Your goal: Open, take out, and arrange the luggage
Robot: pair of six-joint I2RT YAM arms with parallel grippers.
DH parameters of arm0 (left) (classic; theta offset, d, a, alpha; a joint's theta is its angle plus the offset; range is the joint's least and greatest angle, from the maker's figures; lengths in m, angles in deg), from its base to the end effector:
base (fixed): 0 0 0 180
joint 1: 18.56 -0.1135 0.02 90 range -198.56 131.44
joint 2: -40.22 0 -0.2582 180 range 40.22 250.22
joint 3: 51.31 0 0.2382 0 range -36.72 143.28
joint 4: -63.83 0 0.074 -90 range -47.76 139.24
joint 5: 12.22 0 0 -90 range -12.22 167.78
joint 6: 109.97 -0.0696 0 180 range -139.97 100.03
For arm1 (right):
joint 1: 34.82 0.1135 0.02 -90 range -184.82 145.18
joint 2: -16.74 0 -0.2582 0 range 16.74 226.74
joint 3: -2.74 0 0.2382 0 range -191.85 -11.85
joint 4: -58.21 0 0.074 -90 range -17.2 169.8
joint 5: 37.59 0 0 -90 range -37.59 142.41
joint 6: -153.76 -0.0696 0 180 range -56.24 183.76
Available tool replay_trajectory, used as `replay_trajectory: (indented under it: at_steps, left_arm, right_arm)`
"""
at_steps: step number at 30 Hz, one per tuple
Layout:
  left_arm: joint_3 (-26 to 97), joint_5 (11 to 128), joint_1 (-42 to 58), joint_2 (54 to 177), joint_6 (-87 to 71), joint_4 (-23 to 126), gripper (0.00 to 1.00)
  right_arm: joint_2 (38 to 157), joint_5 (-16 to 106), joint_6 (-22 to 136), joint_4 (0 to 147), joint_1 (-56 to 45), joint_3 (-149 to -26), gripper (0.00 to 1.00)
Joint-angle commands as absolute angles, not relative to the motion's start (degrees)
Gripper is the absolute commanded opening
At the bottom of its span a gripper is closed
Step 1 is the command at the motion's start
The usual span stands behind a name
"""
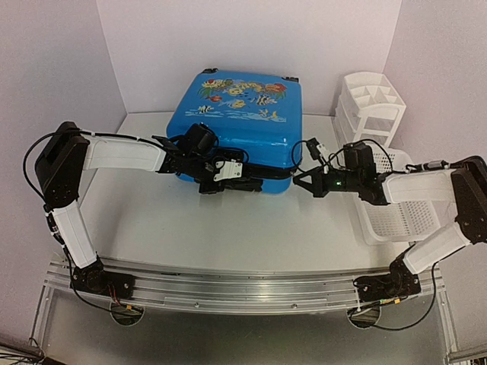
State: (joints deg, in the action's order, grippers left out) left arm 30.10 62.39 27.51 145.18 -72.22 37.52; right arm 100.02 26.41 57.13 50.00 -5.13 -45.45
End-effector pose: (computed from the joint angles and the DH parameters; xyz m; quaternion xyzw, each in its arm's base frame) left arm 0.2614 -0.2980 0.1599 0.7342 0.5739 -0.1073 0.3464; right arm 0.2511 0.1783 0.1713 -0.2813 0.7900 0.3411 0.4248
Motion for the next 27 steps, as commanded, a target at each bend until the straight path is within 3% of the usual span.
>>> replay_trajectory:
  at_steps: [1,14,22,27]
  left_arm:
    - [32.28,66.59,23.18,145.49,-68.90,47.27,0.00]
    - [31.93,66.00,25.66,144.62,-67.20,49.01,0.00]
    - [30.43,65.63,26.09,143.18,-66.95,49.03,0.00]
    - [30.10,65.45,26.09,143.08,-67.28,50.02,0.00]
  right_arm:
    - [99.25,30.87,59.96,54.37,-0.62,-47.45,0.00]
    - [107.82,45.62,50.60,54.43,4.03,-54.49,0.00]
    - [102.77,41.50,47.32,58.38,4.48,-50.16,0.00]
    - [97.56,39.43,45.14,65.67,4.43,-49.40,0.18]
